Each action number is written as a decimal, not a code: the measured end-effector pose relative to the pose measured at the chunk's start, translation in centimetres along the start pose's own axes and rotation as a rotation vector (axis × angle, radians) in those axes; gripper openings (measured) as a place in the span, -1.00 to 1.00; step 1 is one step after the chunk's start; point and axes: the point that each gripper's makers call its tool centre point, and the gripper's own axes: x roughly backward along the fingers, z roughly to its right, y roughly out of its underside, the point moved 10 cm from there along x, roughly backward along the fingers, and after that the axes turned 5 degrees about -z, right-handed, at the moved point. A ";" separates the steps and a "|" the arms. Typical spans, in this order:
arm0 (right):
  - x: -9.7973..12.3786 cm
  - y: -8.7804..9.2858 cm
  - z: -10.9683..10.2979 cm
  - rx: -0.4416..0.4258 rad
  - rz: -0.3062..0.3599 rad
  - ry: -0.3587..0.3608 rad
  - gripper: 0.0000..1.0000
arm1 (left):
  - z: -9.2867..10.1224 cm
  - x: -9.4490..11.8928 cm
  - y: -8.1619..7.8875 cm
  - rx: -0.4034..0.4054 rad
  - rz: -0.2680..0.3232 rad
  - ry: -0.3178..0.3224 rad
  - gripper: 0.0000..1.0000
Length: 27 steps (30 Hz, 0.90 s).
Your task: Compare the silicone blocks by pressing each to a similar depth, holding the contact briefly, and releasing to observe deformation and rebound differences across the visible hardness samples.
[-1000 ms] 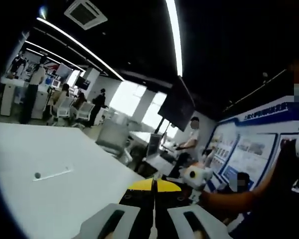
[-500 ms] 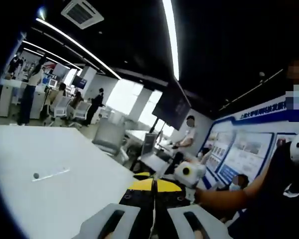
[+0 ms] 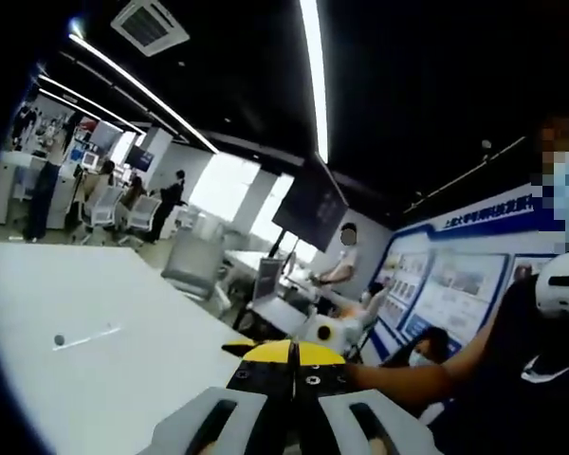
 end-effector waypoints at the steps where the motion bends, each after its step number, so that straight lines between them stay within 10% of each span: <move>1: -0.1 -0.1 -0.1 -0.002 0.001 -0.013 0.93 | 0.2 0.0 -0.1 -0.004 0.001 0.003 -1.00; 27: -2.0 -1.6 -1.2 -0.050 0.053 -0.194 -0.04 | 0.8 -0.5 -0.5 0.014 0.035 0.046 -1.00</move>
